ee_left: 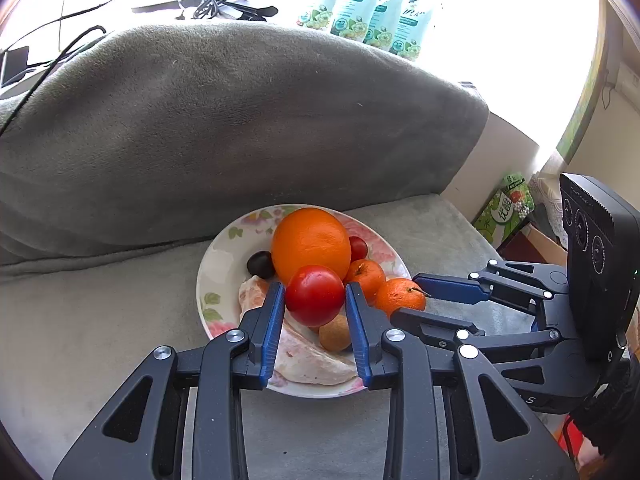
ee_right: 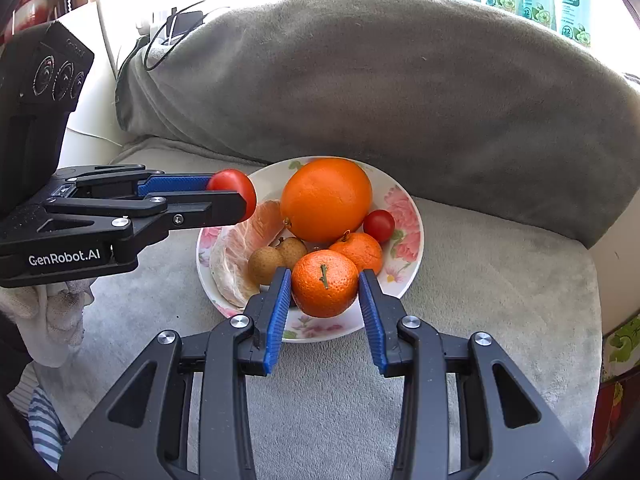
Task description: Organize fruits
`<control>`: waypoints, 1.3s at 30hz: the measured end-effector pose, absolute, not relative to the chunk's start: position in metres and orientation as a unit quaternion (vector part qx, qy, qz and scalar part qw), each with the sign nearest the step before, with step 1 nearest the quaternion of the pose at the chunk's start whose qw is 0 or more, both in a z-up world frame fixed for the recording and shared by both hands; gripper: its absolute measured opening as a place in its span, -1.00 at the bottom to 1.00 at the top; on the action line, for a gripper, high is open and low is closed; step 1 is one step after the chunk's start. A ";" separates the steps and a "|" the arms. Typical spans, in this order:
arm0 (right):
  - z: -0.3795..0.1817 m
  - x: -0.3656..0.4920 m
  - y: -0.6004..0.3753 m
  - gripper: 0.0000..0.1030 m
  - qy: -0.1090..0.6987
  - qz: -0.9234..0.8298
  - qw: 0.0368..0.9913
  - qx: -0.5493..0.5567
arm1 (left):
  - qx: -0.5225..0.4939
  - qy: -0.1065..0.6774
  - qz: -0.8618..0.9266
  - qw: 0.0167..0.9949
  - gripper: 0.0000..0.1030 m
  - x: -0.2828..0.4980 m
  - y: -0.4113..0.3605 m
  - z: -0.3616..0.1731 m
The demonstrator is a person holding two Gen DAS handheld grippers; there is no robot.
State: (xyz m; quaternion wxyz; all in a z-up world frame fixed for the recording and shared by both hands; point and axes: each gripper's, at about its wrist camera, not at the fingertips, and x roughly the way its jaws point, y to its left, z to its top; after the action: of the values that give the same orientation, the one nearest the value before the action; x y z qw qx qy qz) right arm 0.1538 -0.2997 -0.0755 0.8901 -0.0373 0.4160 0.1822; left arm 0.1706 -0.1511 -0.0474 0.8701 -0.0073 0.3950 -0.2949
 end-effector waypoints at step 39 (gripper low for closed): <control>-0.065 0.137 -0.298 0.40 0.398 0.165 0.901 -0.050 | -0.005 0.372 -0.277 0.886 0.25 0.157 -0.140 -0.030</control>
State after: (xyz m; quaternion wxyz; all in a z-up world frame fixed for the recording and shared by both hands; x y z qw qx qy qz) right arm 0.1372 -0.2985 -0.0652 0.9011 -0.0500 0.3977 0.1652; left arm 0.1573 -0.1399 -0.0299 0.8856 -0.0054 0.3725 -0.2775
